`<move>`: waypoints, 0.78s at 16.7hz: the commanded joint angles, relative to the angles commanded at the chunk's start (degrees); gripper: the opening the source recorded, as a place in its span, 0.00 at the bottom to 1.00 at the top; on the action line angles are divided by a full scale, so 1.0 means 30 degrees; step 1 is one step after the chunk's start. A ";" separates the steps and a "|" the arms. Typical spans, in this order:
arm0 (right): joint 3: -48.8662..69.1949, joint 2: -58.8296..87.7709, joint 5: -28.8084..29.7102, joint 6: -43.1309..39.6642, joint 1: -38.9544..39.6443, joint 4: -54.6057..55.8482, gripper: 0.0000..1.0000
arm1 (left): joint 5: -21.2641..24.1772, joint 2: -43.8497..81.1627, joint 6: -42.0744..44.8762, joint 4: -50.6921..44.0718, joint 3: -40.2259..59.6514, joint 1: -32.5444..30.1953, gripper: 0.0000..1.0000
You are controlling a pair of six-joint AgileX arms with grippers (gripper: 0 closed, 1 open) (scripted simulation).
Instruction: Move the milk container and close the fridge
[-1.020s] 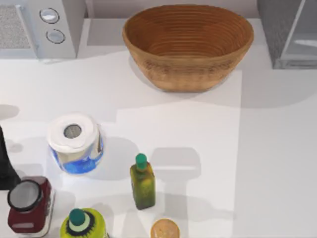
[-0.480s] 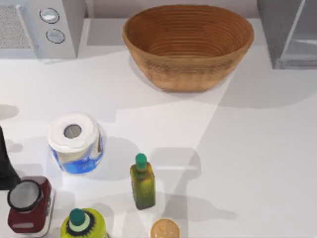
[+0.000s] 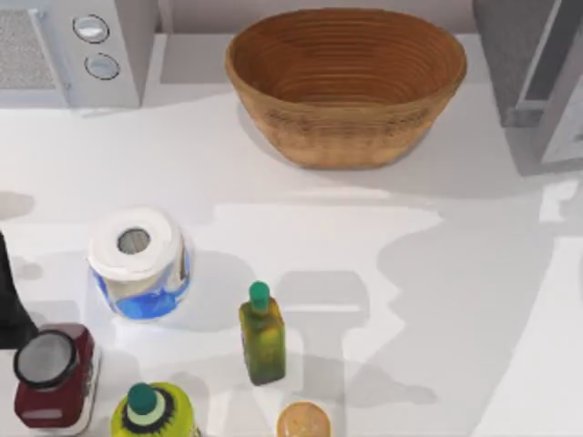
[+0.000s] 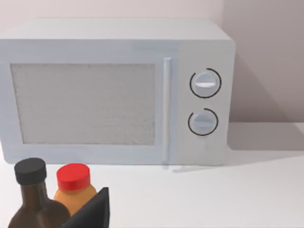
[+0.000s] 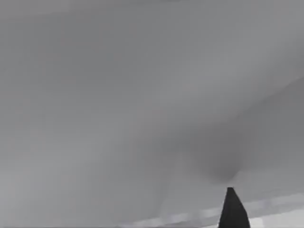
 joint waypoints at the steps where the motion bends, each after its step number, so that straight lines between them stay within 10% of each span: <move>1: -0.0422 -0.0298 0.0901 0.0872 0.0940 0.0458 1.00 | 0.0000 0.0000 0.0000 0.0000 0.0000 0.0000 1.00; 13: -0.0179 -0.0001 0.2795 0.2637 0.2346 0.1470 1.00 | 0.0000 0.0000 0.0000 0.0000 0.0000 0.0000 1.00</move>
